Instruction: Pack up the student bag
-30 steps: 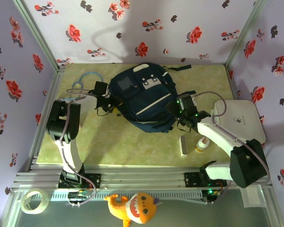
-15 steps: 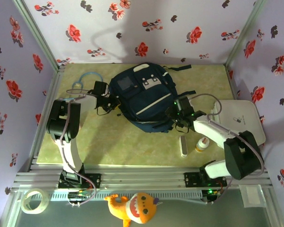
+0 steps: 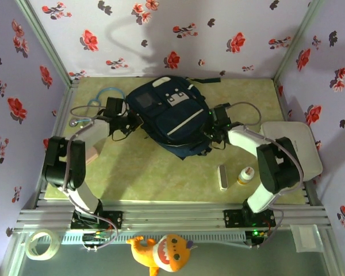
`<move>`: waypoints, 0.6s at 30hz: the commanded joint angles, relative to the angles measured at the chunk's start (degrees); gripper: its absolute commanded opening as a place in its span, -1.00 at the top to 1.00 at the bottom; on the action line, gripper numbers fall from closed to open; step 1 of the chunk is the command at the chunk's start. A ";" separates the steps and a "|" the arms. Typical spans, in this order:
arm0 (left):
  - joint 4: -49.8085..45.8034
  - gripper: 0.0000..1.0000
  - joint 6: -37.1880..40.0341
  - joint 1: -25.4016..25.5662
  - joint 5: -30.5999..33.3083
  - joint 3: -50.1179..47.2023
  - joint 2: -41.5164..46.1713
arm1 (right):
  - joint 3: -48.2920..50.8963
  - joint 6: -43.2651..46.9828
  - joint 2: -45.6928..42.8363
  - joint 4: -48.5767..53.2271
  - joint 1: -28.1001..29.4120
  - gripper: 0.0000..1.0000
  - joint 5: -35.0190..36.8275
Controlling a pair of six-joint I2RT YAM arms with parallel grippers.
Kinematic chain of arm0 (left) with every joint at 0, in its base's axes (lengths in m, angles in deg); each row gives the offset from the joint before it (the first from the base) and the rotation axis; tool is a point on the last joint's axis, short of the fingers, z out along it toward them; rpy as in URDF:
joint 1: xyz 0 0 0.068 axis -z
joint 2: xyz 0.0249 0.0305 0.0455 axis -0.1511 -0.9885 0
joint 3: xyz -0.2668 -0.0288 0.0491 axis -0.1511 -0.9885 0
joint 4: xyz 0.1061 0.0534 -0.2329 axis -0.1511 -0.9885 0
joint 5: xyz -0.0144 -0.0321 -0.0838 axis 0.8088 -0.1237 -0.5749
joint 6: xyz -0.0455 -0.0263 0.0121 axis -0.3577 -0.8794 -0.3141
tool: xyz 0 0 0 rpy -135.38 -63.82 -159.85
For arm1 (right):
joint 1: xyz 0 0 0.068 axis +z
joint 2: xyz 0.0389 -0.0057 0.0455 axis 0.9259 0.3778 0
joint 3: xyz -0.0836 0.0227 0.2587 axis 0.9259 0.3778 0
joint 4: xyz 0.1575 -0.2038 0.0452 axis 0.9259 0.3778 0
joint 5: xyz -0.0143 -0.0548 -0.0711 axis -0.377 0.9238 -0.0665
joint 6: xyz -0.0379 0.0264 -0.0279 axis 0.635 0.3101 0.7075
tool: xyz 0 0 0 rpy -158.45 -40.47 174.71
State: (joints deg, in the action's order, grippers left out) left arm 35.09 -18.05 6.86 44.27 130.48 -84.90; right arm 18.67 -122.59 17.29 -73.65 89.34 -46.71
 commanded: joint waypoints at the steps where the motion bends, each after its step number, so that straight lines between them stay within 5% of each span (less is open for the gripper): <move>1: -1.48 1.00 0.97 1.82 -2.56 -1.89 5.03 | -6.26 7.20 4.73 -2.99 -1.95 0.36 -2.81; 10: 3.47 1.00 -5.58 8.65 -0.11 -7.41 9.04 | -15.54 14.66 12.49 -2.62 -5.69 0.33 -4.09; 18: 6.32 1.00 -9.52 10.44 1.77 -8.31 8.97 | -13.44 17.87 2.09 4.44 -6.44 0.03 -0.99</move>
State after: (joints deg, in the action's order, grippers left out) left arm 37.65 -25.50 15.84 47.68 121.84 -77.93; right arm 5.01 -107.33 26.03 -73.26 83.00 -49.55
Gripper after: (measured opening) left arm 0.040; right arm 0.477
